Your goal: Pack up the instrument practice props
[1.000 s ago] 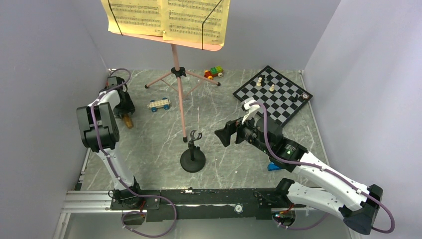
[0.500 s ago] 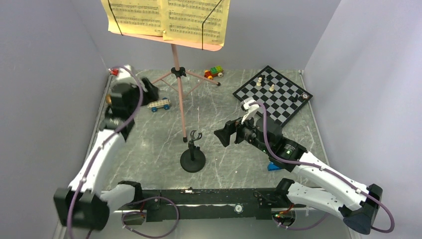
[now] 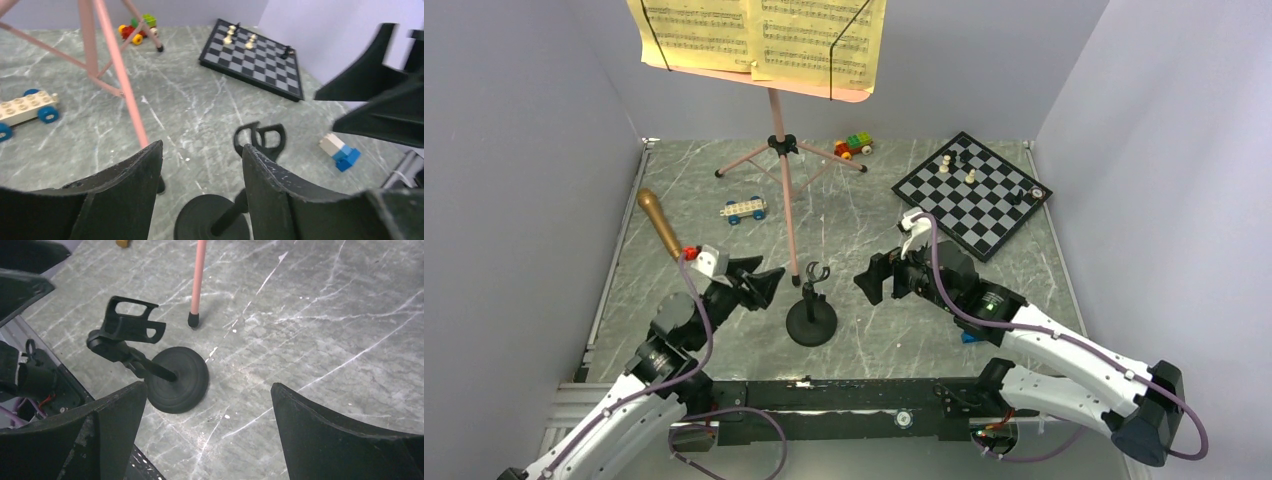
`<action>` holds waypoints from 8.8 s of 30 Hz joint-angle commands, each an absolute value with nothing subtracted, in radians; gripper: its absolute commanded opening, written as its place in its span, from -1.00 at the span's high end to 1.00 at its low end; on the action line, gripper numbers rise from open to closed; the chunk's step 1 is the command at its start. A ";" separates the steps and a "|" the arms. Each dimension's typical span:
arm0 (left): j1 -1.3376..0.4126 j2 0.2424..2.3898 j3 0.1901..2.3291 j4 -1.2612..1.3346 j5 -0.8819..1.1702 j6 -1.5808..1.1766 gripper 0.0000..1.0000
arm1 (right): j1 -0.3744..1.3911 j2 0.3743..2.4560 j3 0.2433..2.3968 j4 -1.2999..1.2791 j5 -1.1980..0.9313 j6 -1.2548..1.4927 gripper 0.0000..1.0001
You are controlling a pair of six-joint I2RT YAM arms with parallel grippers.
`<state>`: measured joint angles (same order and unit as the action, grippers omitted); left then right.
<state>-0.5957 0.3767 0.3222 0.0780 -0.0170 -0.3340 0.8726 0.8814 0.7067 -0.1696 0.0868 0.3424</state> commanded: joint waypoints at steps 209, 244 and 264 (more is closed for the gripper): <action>-0.629 1.344 0.801 0.051 -0.326 -0.398 1.00 | 0.867 0.914 0.746 -0.149 0.087 0.419 -0.98; -1.023 1.125 0.699 -0.260 -0.598 -0.900 1.00 | 0.867 0.831 0.683 -0.179 0.170 0.397 -0.99; -1.057 1.204 0.761 -0.212 -0.603 -0.814 0.99 | 0.863 0.824 0.771 -0.249 0.260 0.352 -0.99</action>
<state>-1.0355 1.2766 0.7891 -0.2043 -0.6395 -0.8242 0.8692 0.8543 0.6930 -0.2253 0.1944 0.3843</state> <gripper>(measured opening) 0.195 0.993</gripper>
